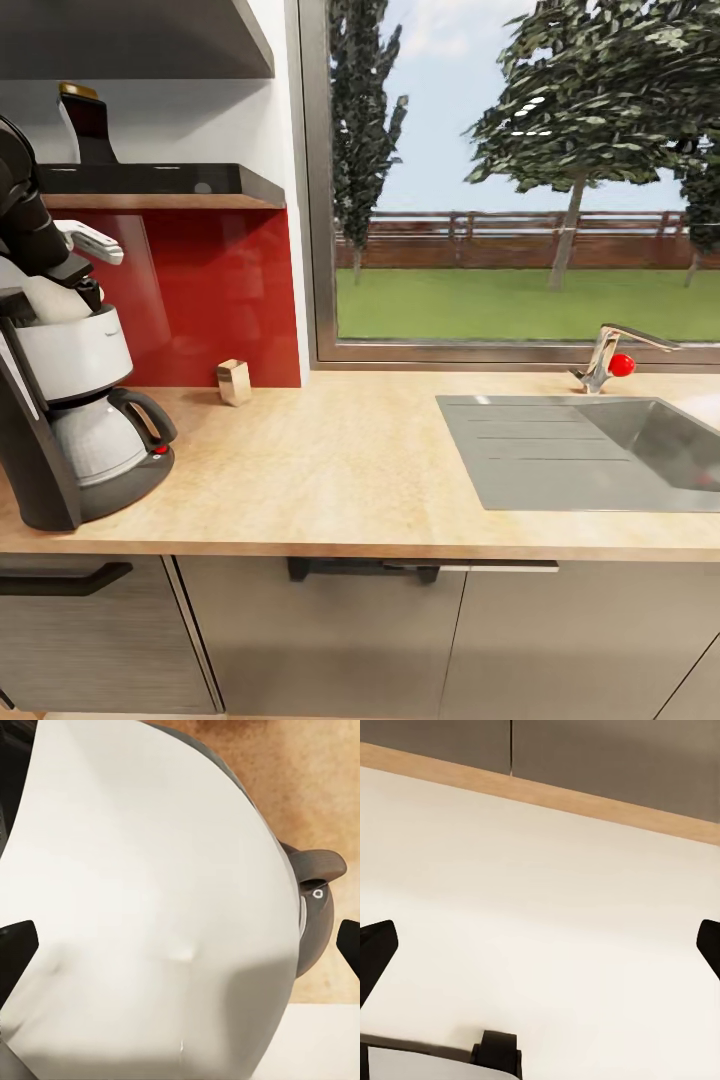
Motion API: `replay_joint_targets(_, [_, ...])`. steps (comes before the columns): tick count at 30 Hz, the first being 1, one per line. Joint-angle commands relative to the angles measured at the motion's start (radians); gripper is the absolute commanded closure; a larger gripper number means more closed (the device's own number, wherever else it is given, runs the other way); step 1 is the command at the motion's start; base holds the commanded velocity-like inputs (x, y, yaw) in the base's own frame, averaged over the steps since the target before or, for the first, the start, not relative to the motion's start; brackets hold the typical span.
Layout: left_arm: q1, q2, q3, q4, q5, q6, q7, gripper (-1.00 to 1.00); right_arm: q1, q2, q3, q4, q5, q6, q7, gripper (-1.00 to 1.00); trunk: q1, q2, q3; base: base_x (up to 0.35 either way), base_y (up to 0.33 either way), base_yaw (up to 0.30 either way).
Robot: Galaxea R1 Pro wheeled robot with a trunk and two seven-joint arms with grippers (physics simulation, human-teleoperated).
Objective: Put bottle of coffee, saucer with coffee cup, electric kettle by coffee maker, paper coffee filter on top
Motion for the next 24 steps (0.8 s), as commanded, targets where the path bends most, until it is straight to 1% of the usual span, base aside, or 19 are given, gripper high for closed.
replay_joint_targets(1, [0.000, 0.000, 0.004, -0.002, -0.011, 0.010, -0.009, -1.00, -0.001, 0.000, 0.006, 0.001, 0.002, -0.003, -0.001, -1.00, 0.000, -0.001, -0.001, 0.000, 0.000, 0.000])
replay_joint_targets(4, [0.000, 0.000, 0.003, -0.002, -0.011, 0.010, -0.009, -1.00, -0.001, 0.000, 0.006, 0.001, 0.003, -0.003, -0.001, -1.00, 0.000, -0.001, -0.001, 0.000, 0.000, 0.000])
replay_joint_targets(10, [-0.001, 0.000, 0.004, -0.002, -0.011, 0.011, -0.009, -1.00, -0.001, 0.000, 0.006, 0.001, 0.003, -0.003, -0.001, -1.00, -0.023, 0.041, 0.018, 0.000, 0.000, 0.000])
replay_joint_targets(14, [-0.001, 0.000, 0.004, -0.002, -0.011, 0.011, -0.009, -1.00, -0.001, 0.000, 0.006, 0.001, 0.003, -0.003, -0.001, -1.00, -0.023, 0.041, 0.018, 0.000, 0.000, 0.000])
replay_joint_targets(24, [0.000, 0.000, 0.004, -0.002, -0.011, 0.011, -0.009, -1.00, -0.001, 0.000, 0.006, 0.001, 0.003, -0.003, -0.001, -1.00, -0.061, 0.111, 0.049, 0.000, 0.000, 0.000])
